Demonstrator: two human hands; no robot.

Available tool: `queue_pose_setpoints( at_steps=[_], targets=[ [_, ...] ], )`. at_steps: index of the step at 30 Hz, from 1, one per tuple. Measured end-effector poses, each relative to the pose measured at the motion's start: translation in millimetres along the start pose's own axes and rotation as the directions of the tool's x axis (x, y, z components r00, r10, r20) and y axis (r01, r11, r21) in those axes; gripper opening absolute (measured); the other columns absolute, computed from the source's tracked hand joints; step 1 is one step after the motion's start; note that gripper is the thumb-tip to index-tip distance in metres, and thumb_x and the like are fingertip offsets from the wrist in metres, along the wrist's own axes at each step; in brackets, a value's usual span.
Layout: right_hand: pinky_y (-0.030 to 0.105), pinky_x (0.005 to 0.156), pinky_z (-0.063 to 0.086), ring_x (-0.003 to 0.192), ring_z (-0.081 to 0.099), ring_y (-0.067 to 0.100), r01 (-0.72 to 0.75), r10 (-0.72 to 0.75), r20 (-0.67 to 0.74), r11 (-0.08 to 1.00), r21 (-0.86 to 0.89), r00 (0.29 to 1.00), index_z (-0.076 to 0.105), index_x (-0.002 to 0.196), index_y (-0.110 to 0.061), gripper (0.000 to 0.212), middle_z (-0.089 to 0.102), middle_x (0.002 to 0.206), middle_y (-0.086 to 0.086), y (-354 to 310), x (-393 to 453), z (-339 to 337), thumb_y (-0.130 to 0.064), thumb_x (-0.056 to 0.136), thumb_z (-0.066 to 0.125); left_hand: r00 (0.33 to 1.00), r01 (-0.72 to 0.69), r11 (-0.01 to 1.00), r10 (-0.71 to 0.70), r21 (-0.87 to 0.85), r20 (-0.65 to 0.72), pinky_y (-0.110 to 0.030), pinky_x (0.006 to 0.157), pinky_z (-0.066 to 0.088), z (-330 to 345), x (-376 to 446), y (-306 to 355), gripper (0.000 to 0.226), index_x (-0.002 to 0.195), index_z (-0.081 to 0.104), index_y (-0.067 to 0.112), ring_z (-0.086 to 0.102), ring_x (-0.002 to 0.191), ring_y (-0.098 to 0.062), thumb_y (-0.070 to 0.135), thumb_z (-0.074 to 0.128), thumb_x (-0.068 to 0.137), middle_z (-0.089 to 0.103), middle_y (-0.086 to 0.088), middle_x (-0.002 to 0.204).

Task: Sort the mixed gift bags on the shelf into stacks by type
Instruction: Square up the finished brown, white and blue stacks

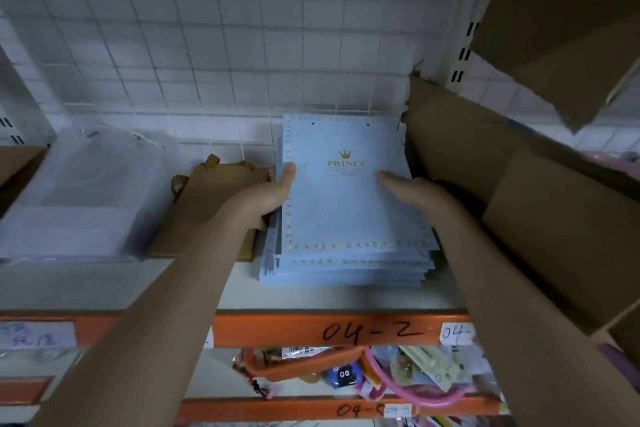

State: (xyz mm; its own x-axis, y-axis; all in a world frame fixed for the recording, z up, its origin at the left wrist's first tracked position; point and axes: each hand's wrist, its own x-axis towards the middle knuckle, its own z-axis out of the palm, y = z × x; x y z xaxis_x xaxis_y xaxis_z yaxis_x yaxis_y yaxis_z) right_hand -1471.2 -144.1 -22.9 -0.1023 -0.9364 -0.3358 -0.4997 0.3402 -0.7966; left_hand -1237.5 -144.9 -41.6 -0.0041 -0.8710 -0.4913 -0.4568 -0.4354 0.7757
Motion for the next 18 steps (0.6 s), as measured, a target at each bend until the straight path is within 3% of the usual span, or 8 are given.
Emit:
queue_pose_setpoints(
  at_steps=[3,7,11,14,16,18],
  targets=[
    [0.033,0.107,0.029,0.134,0.036,0.024,-0.030,0.020,0.083,0.993,0.117,0.996,0.034,0.143,-0.015,0.068,0.034,0.149,0.005,5,5,-2,-0.052,0.089,0.051,0.998,0.047,0.994,-0.051,-0.102,-0.038,-0.050,0.109,0.032,6,5,8,0.088,0.146,0.026,0.022,0.034,0.135,-0.026,0.079,0.029,0.078,0.032,0.000,0.150],
    [0.040,0.108,0.036,0.125,0.046,0.024,-0.084,0.052,0.161,0.976,0.201,0.986,0.046,0.136,-0.015,0.071,0.047,0.140,0.005,8,10,-1,-0.052,0.079,0.064,0.993,0.081,0.981,-0.095,-0.177,-0.069,-0.052,0.107,0.034,2,18,7,0.089,0.144,0.031,0.029,0.036,0.134,-0.028,0.077,0.039,0.069,0.034,-0.002,0.150],
    [0.036,0.102,0.041,0.118,0.052,0.025,-0.084,0.048,0.172,0.974,0.208,0.984,0.051,0.131,-0.012,0.067,0.053,0.133,0.007,9,14,-3,-0.048,0.077,0.069,0.992,0.073,0.981,-0.090,-0.179,-0.092,-0.053,0.106,0.033,0,27,7,0.069,0.142,0.034,0.024,0.038,0.133,-0.029,0.061,0.041,0.085,0.038,-0.003,0.147],
    [0.033,0.103,0.034,0.127,0.044,0.023,-0.049,0.012,0.191,0.980,0.191,0.982,0.045,0.135,-0.014,0.059,0.046,0.140,0.007,5,16,-8,-0.047,0.088,0.055,0.993,0.067,0.982,-0.083,-0.175,-0.084,-0.050,0.100,0.041,-1,26,11,0.053,0.133,0.046,0.020,0.052,0.117,-0.029,0.052,0.038,0.092,0.053,-0.005,0.131],
    [0.036,0.110,0.023,0.137,0.031,0.020,-0.031,0.003,0.180,0.988,0.152,0.984,0.036,0.142,-0.020,0.066,0.032,0.150,0.003,0,14,-10,-0.057,0.088,0.047,0.995,0.054,0.980,-0.068,-0.191,-0.068,-0.043,0.088,0.049,-3,25,13,0.043,0.122,0.053,0.019,0.060,0.099,-0.027,0.048,0.038,0.094,0.061,-0.006,0.114],
    [0.042,0.115,0.014,0.142,0.018,0.020,-0.015,0.001,0.205,0.998,0.067,0.979,0.026,0.146,-0.027,0.079,0.019,0.155,-0.002,-4,14,-11,-0.069,0.081,0.043,0.998,0.051,0.986,-0.057,-0.160,-0.030,-0.042,0.085,0.051,-4,20,16,0.045,0.121,0.054,0.020,0.061,0.099,-0.025,0.053,0.039,0.094,0.061,-0.005,0.116]
  ],
)
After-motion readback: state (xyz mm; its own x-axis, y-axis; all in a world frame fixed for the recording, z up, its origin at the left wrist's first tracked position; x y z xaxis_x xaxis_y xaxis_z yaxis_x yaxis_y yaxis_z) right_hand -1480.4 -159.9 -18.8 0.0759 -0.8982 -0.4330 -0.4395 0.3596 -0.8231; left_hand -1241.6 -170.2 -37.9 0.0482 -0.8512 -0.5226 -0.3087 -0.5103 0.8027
